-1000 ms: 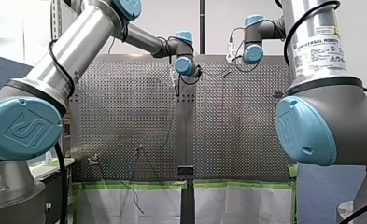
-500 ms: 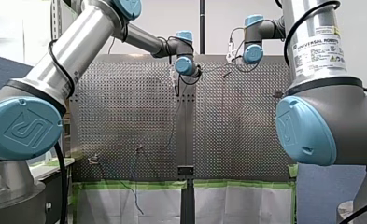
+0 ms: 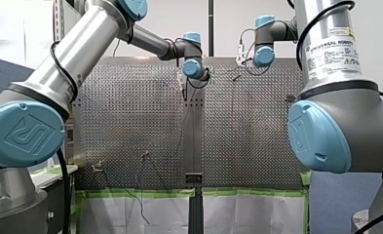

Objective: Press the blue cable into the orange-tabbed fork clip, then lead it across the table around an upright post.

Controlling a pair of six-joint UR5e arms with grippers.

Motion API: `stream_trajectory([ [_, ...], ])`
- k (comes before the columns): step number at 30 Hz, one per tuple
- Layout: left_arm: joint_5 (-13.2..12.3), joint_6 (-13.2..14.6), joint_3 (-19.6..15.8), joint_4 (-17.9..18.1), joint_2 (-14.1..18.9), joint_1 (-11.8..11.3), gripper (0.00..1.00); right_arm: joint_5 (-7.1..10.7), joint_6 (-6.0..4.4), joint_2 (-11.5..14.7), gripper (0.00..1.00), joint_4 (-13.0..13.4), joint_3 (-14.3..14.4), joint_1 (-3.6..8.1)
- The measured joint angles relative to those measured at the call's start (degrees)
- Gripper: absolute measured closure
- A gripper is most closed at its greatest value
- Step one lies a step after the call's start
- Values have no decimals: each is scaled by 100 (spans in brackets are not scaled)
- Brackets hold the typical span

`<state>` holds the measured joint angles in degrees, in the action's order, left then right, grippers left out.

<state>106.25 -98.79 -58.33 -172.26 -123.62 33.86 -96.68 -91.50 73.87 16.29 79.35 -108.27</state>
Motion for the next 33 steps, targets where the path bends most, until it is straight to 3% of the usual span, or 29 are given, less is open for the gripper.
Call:
stream_trajectory([
  [2, 61, -17, 0, -32, -3, 0, 0, 0, 0, 0, 100, 0, -1, 0],
  [20, 115, -110, 0, -222, 1, -41, 0, 0, 0, 0, 100, 0, -1, 0],
  [33, 298, -97, 0, -238, 2, -10, 0, 0, 0, 0, 100, 0, 0, 0],
])
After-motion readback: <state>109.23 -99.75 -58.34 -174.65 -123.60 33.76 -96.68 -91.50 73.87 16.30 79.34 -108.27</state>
